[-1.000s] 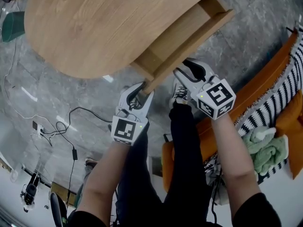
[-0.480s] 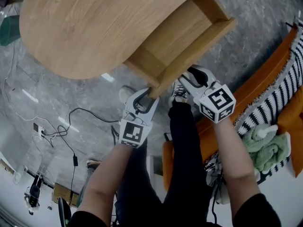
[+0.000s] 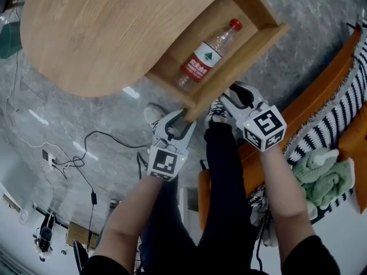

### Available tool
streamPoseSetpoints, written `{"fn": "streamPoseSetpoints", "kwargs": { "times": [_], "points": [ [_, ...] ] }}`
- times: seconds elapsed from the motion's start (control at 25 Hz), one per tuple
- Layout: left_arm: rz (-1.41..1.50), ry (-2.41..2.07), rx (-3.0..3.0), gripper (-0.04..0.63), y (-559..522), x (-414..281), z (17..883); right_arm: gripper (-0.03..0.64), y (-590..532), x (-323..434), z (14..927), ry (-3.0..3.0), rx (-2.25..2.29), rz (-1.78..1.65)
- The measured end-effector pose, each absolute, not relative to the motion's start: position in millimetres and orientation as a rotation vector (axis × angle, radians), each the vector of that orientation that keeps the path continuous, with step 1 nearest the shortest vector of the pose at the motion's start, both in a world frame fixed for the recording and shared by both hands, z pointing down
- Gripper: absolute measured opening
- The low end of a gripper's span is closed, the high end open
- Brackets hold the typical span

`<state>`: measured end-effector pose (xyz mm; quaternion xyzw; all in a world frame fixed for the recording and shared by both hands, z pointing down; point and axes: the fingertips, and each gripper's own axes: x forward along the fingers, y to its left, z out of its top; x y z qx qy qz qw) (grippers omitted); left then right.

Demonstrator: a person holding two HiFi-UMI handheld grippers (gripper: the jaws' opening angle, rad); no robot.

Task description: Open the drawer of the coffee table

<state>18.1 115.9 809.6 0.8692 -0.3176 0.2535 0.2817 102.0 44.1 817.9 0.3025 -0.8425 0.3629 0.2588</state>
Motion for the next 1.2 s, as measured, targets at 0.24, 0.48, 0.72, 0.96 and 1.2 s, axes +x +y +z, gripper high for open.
{"fn": "streamPoseSetpoints", "kwargs": {
  "times": [0.24, 0.48, 0.72, 0.96, 1.2],
  "points": [
    [0.647, -0.88, 2.295, 0.138, 115.3, 20.0, 812.5, 0.133, 44.4, 104.5, 822.4, -2.281, 0.834, 0.999],
    [0.656, -0.897, 2.277, 0.144, 119.2, 17.3, 811.6, 0.133, 46.9, 105.7, 821.0, -2.261, 0.868, 1.038],
    [0.709, -0.887, 2.237, 0.128, 144.0, -3.1, 804.6, 0.133, 59.0, 104.5, 811.2, -2.224, 0.859, 1.053],
    [0.682, -0.909, 2.202, 0.002, 138.6, -24.0, 767.7, 0.02, 52.9, 109.3, 780.3, -2.164, 0.944, 1.085],
    [0.494, -0.975, 2.226, 0.002, 91.3, -13.9, 671.4, 0.002, 32.4, 90.1, 692.4, -2.222, 0.977, 1.169]
  ]
}}
